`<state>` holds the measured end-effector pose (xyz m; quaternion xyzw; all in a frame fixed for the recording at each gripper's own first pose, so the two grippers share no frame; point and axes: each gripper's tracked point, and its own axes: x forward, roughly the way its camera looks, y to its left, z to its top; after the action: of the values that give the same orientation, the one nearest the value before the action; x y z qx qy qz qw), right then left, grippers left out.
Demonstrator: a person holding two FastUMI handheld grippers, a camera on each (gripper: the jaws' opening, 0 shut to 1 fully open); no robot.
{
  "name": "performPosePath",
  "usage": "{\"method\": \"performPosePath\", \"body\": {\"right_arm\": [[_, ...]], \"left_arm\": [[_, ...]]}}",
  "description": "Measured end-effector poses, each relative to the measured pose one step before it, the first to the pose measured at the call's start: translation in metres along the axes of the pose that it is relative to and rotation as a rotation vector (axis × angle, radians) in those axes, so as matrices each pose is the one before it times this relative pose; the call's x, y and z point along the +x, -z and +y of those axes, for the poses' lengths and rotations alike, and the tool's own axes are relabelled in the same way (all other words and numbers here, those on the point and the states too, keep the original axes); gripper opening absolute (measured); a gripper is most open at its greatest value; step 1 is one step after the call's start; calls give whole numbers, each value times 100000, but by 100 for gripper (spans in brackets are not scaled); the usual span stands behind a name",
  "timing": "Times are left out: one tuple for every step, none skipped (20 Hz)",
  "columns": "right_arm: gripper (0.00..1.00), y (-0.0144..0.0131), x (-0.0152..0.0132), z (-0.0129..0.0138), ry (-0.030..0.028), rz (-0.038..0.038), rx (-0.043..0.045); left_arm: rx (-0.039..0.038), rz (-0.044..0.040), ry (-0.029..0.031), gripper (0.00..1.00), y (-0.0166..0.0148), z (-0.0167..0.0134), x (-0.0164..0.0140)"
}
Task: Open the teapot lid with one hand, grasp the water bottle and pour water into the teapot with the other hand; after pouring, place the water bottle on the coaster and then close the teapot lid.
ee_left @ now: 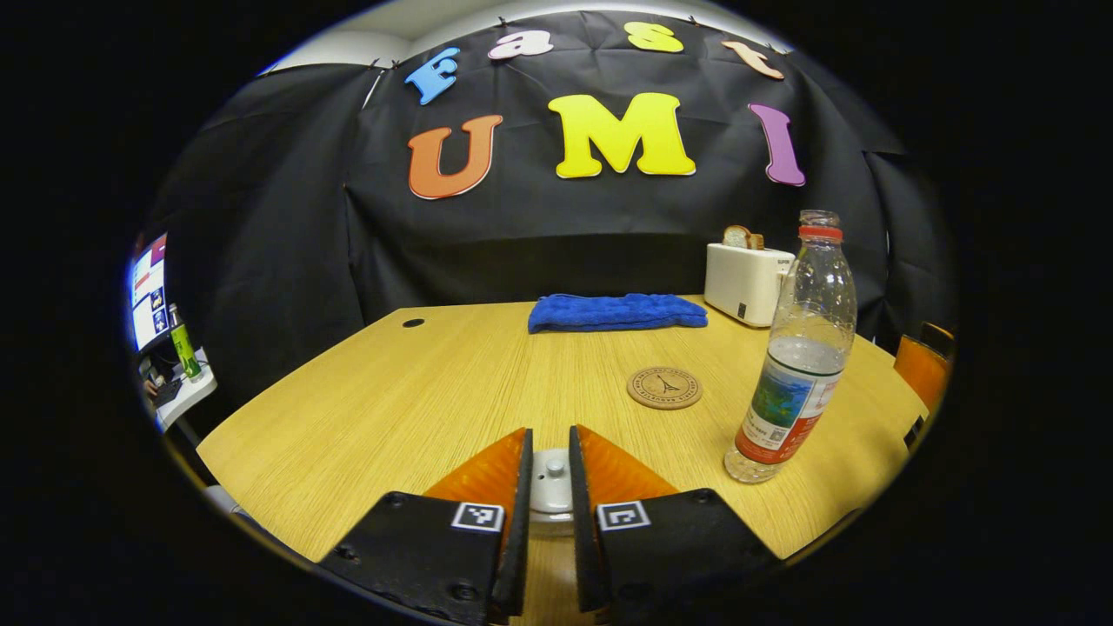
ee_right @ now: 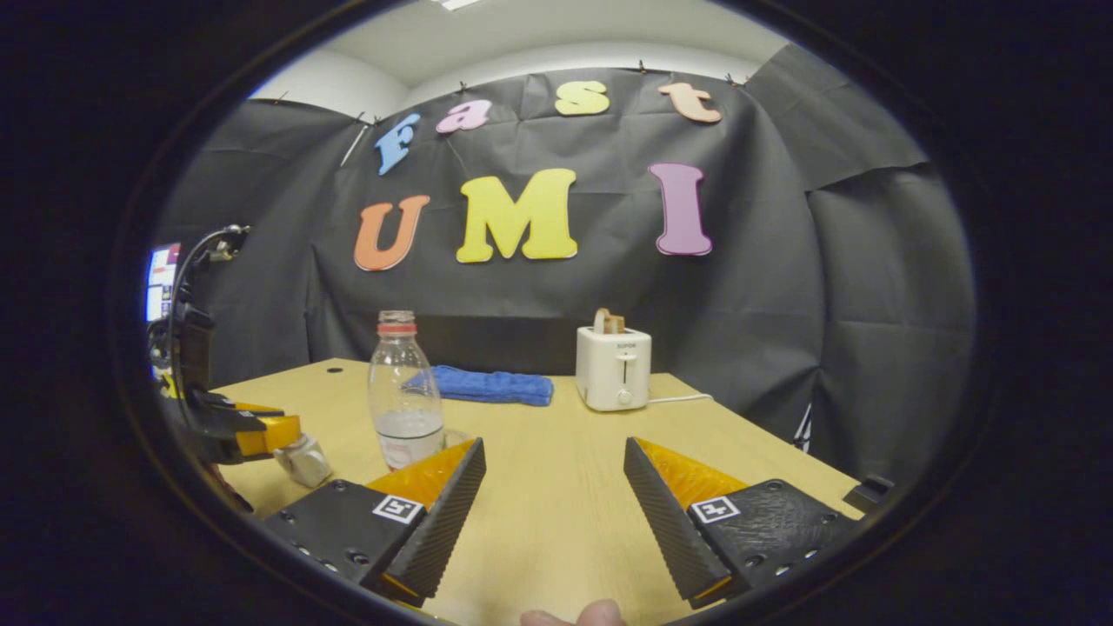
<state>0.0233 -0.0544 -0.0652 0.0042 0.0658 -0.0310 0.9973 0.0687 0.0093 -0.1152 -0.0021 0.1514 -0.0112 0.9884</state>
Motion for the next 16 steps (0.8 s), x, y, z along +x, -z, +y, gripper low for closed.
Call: {"method": "performPosePath", "body": {"right_arm": [[96,-115,-178,519,-1744,-686,183],[96,-102,-68,439,-1445,-393,304],[96,62,-57,432,-1265,-9,329],[96,117,-73,529,-1391,389,130],[96,182,6,519,-1362,505,-64],[96,113,-27,533,-1519,639,-346],[96,233,35,724,-2088,744,-564],[96,202,-82,472,-1592,390,-282],[96,231,-39,343,-1398,686,-271],[95,112,93,496,-1497,736,51],[96,268,155,627,-1676,867,157],[96,202,194,412,-1067,672,22],[96,330,309,397,-762,916,59],[96,233,395,429,-1150,852,244],[96,281,465,590,-1257,907,309],[96,150,684,481,-1175,960,337]], "left_arm": [[-318,-57,1198,19,-31,-469,60],[211,-767,1365,17,-220,-180,-45],[-369,-515,448,15,-39,23,54],[211,-416,206,7,-98,82,46],[5,-481,639,6,-167,-34,-94],[-183,-658,391,4,-251,28,-100],[-259,-899,12,4,-298,198,-72],[-404,-1043,78,3,-408,146,-113],[-244,-980,78,3,-386,221,-193],[-674,-1404,515,3,-580,156,-152],[-875,-1198,918,3,-596,-29,-369],[-1136,-1255,933,3,-488,-53,-498],[-587,-1064,576,3,-379,29,-539],[41,-1288,323,3,-414,75,-516],[289,-1246,-30,3,-452,255,-613],[167,-1025,-124,3,-318,214,-580]]}}
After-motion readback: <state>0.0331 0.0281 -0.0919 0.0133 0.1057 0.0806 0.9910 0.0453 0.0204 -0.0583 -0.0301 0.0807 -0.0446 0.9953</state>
